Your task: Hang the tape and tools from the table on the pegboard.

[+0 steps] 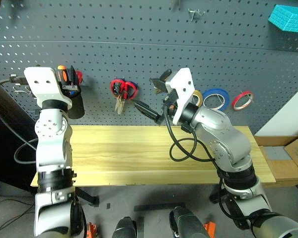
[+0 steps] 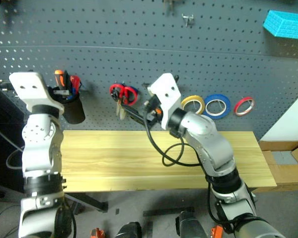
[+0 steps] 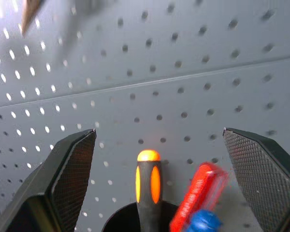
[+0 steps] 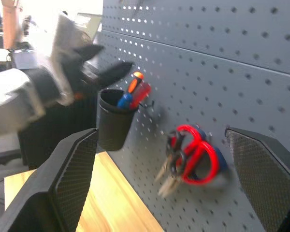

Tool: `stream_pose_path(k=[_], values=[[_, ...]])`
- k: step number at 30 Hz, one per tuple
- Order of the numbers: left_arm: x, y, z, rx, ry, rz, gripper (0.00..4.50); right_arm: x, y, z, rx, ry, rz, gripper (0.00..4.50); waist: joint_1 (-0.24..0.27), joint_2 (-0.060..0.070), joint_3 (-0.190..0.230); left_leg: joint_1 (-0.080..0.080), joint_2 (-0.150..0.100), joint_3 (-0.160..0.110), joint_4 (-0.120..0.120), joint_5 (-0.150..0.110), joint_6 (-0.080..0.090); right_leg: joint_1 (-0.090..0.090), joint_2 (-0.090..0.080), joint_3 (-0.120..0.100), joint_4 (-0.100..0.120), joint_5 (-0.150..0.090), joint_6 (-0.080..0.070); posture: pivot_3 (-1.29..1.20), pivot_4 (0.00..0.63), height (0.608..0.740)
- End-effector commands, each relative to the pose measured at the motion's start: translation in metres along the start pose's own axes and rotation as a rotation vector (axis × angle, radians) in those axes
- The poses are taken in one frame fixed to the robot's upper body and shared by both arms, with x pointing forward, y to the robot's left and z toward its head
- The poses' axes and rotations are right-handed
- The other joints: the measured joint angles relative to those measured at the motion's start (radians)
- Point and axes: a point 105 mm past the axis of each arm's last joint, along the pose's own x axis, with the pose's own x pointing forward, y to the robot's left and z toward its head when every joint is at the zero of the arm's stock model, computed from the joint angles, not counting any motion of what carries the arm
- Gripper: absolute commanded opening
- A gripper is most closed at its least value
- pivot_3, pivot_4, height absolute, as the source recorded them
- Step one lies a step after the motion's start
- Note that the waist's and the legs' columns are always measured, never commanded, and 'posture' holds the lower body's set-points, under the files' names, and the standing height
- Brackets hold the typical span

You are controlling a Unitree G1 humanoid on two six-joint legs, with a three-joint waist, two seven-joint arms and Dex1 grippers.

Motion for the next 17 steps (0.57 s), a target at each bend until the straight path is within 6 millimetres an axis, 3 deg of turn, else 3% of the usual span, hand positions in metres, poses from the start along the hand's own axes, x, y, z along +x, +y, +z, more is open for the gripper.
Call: stream_pose_path(k=[1,5,6,9,17], values=[[-0.021,-0.009,-0.004,-0.015,0.043,-0.049,4.45,-0.016,-0.008,-0.001,-0.01,-0.039,-0.065,4.5,0.001,0.002,-0.013,0.004,0.0,0.0,-0.001,0.0,0.0,0.004,0.0,0.0,-0.001,0.0,0.0,-0.07,0.032,0.74],[-0.052,-0.011,-0.043,-0.016,0.186,-0.069,4.45,-0.037,-0.031,-0.04,-0.021,0.037,-0.256,4.5,0.0,0.007,-0.036,0.023,0.0,0.001,-0.004,0.0,0.0,0.024,0.001,0.0,-0.007,-0.004,0.003,-0.06,0.004,0.74],[-0.061,-0.01,-0.056,-0.009,0.231,-0.068,4.45,-0.045,-0.038,-0.054,-0.025,0.069,-0.309,4.5,0.0,0.011,-0.045,0.026,0.0,0.001,-0.004,-0.001,0.0,0.027,0.001,0.0,-0.009,-0.007,-0.002,-0.06,0.001,0.74],[-0.08,-0.005,-0.084,-0.011,0.334,-0.052,4.45,-0.067,-0.05,-0.088,-0.061,0.151,-0.386,4.5,0.0,0.012,-0.06,0.027,0.001,0.001,-0.004,-0.001,0.0,0.032,0.001,0.0,-0.018,-0.004,-0.003,-0.06,0.0,0.74],[-0.11,0.0,-0.121,0.003,0.454,-0.076,4.45,-0.131,-0.092,-0.15,-0.04,0.312,-0.676,4.5,0.001,0.015,-0.08,0.03,0.001,0.001,-0.003,-0.001,0.0,0.04,0.001,0.0,-0.024,-0.003,-0.003,-0.07,0.0,0.74]])
